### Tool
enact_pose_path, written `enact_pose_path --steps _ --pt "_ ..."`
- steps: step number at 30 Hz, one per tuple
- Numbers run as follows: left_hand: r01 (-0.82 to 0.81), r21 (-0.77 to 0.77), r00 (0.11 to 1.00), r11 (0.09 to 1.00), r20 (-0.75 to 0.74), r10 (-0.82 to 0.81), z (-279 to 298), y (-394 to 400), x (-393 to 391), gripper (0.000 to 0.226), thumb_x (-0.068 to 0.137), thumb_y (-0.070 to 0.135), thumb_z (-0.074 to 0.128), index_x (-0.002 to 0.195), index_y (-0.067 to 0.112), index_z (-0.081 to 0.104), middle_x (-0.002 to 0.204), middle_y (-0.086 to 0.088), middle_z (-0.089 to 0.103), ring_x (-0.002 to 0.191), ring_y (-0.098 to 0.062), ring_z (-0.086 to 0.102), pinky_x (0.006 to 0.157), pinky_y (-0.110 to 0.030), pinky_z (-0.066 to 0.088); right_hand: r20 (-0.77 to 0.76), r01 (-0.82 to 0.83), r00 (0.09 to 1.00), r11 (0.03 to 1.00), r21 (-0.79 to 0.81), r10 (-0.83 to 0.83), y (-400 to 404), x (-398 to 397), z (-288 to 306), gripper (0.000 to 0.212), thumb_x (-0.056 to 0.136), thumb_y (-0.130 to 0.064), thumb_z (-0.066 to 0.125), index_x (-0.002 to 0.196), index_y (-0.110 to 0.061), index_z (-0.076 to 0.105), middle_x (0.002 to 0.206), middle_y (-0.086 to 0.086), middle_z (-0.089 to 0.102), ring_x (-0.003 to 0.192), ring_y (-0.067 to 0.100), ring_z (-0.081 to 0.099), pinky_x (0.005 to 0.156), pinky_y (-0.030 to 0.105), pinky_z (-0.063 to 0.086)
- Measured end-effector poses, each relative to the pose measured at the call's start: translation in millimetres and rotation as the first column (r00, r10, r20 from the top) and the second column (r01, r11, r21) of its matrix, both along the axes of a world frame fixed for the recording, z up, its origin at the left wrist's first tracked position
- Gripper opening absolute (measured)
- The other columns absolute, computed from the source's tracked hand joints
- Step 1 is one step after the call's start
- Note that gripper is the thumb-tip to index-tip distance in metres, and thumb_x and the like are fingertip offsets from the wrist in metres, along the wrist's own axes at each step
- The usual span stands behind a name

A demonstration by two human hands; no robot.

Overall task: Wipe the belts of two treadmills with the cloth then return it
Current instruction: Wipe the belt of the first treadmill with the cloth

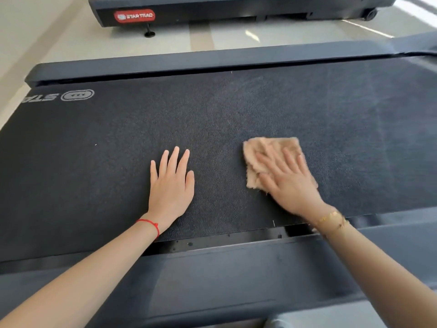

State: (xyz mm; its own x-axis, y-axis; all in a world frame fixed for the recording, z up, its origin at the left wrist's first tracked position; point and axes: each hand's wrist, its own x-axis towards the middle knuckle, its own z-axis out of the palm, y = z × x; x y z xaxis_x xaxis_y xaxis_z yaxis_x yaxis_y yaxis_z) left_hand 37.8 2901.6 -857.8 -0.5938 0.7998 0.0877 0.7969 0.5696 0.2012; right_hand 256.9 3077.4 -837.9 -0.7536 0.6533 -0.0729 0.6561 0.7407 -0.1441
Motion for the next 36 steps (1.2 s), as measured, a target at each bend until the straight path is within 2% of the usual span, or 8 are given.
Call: enact_pose_path --steps 3,7,10,15,20,24,29,36 --pt "-0.007 -0.001 1.0 1.0 -0.009 0.007 0.2 0.3 2.8 0.056 0.103 0.037 0.024 0.157 0.024 0.016 0.165 -0.001 0.012 0.152 -0.023 0.005 0.122 -0.052 0.005 -0.011 0.146 0.989 0.987 -0.066 -0.147 4.7 -7.1 4.0 0.053 0.105 -0.046 0.024 0.155 -0.044 0.008 0.164 -0.015 -0.01 0.153 0.03 -0.007 0.121 0.052 -0.009" --pt "-0.015 -0.009 1.0 1.0 -0.017 0.015 0.4 1.1 4.3 0.056 0.103 0.037 0.025 0.157 0.024 0.016 0.165 -0.001 0.012 0.152 -0.023 0.005 0.122 -0.052 0.005 0.003 -0.144 0.989 0.985 -0.096 0.145 -49.8 -3.1 2.3 0.053 0.104 -0.05 0.016 0.155 -0.046 -0.001 0.163 -0.017 -0.017 0.15 0.029 -0.02 0.119 0.05 -0.017" --pt "-0.012 0.004 1.0 1.0 -0.005 0.012 1.6 -0.5 4.4 0.055 0.104 0.035 0.029 0.157 0.023 0.019 0.165 -0.002 0.013 0.152 -0.024 0.007 0.122 -0.052 0.005 0.0 -0.294 0.955 0.949 -0.116 0.296 -89.6 15.6 2.6 0.056 0.099 -0.057 0.009 0.153 -0.05 -0.003 0.161 -0.023 -0.017 0.151 0.024 -0.019 0.121 0.049 -0.014" --pt "0.0 0.031 1.0 1.0 0.022 -0.001 3.2 -1.8 3.5 0.054 0.104 0.033 0.031 0.156 0.021 0.022 0.164 -0.004 0.016 0.152 -0.025 0.009 0.122 -0.053 0.005 -0.009 -0.131 0.991 0.989 -0.074 0.131 -71.9 45.0 3.2 0.054 0.102 -0.055 0.02 0.152 -0.051 -0.001 0.158 -0.027 -0.017 0.151 0.015 -0.017 0.122 0.043 -0.011" --pt "-0.006 0.019 1.0 1.0 0.019 0.006 4.4 -0.2 3.0 0.055 0.103 0.034 0.031 0.156 0.022 0.023 0.164 -0.004 0.016 0.152 -0.025 0.01 0.122 -0.053 0.006 0.019 0.095 0.995 0.994 -0.06 -0.094 -19.6 52.5 3.6 0.055 0.103 -0.052 0.025 0.154 -0.048 0.006 0.162 -0.022 -0.012 0.153 0.022 -0.009 0.122 0.044 -0.008" --pt "-0.007 0.004 0.999 1.0 0.031 0.007 4.7 8.4 2.1 0.057 0.102 0.038 0.03 0.156 0.021 0.021 0.164 -0.005 0.015 0.152 -0.027 0.008 0.121 -0.058 0.005 -0.019 0.197 0.98 0.978 -0.075 -0.199 22.2 31.7 -0.3 0.055 0.103 -0.051 0.026 0.155 -0.046 0.01 0.165 -0.017 -0.007 0.153 0.026 -0.005 0.121 0.048 -0.008" --pt "0.026 -0.035 1.0 0.999 0.019 -0.025 5.1 34.2 -13.4 0.06 0.101 0.042 0.026 0.157 0.023 0.016 0.165 -0.003 0.011 0.152 -0.024 0.004 0.12 -0.06 0.003 -0.042 0.228 0.972 0.973 -0.046 -0.23 80.5 -20.3 -2.1 0.057 0.101 -0.056 0.023 0.156 -0.043 0.015 0.166 -0.014 -0.002 0.153 0.027 -0.003 0.122 0.049 -0.009" --pt "-0.007 -0.035 1.0 0.999 -0.024 0.006 -0.7 49.9 -17.5 0.062 0.099 0.042 0.02 0.157 0.024 0.014 0.164 -0.002 0.011 0.152 -0.024 0.004 0.121 -0.059 0.005 -0.03 0.088 0.996 0.995 -0.036 -0.089 155.2 -125.5 -5.1 0.064 0.098 -0.063 0.023 0.156 -0.041 0.012 0.166 -0.013 -0.003 0.153 0.028 -0.004 0.121 0.053 -0.01"
